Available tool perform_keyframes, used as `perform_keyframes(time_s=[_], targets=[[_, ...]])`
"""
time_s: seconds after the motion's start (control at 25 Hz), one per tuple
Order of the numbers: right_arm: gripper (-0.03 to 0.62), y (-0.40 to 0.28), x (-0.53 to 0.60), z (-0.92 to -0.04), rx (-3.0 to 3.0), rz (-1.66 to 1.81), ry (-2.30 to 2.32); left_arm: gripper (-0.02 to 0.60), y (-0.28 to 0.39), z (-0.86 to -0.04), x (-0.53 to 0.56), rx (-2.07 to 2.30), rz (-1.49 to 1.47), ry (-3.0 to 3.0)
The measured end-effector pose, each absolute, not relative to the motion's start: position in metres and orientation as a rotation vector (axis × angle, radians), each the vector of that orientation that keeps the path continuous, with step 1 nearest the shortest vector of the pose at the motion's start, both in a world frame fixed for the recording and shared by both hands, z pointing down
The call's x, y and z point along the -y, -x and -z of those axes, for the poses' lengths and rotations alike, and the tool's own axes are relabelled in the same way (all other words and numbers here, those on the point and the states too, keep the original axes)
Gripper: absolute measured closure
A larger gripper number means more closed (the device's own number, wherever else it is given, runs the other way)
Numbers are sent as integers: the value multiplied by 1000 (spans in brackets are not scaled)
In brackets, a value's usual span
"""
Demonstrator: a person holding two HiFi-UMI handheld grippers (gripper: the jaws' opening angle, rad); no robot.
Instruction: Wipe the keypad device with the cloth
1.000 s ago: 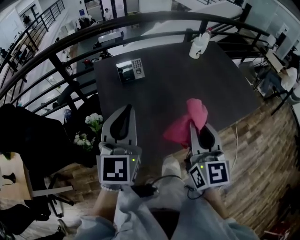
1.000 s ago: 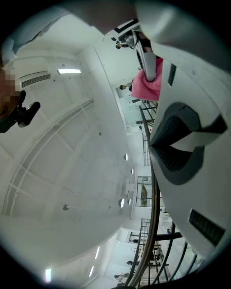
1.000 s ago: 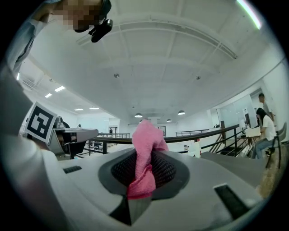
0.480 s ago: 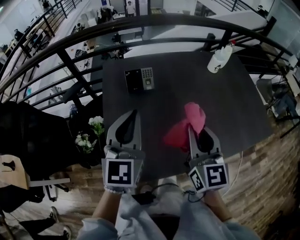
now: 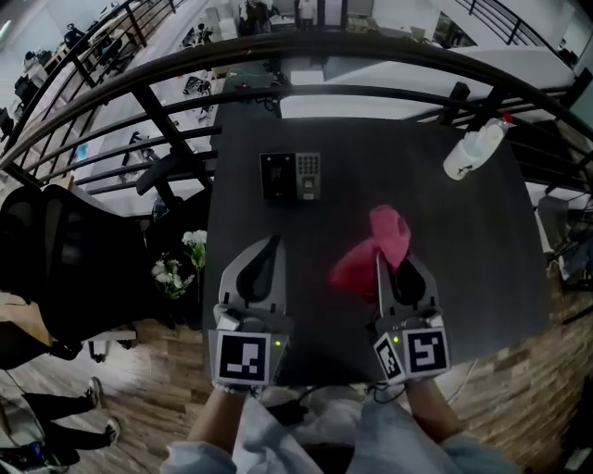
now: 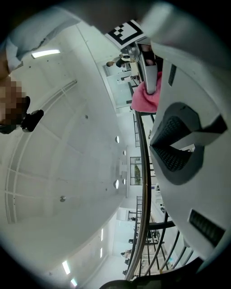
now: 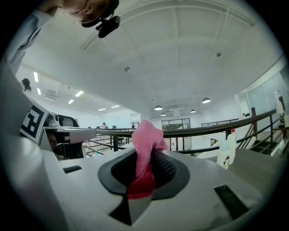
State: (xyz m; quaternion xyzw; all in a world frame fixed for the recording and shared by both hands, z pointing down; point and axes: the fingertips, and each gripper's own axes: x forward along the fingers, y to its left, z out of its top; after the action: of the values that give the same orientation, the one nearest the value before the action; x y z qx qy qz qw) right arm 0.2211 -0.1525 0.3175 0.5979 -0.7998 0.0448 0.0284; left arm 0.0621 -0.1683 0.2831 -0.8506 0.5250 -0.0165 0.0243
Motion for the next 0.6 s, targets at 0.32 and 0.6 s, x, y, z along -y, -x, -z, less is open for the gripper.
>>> perform_keyframes(time_s=[0.32,0.6], targets=[[516,-231,192,-336,2530,-179,-1756,580,-68,-294,181,-1733,137,2552],[517,-225,216,-350,2529,-190,-1701,580,-68,-297,192,-1760,149,2539]])
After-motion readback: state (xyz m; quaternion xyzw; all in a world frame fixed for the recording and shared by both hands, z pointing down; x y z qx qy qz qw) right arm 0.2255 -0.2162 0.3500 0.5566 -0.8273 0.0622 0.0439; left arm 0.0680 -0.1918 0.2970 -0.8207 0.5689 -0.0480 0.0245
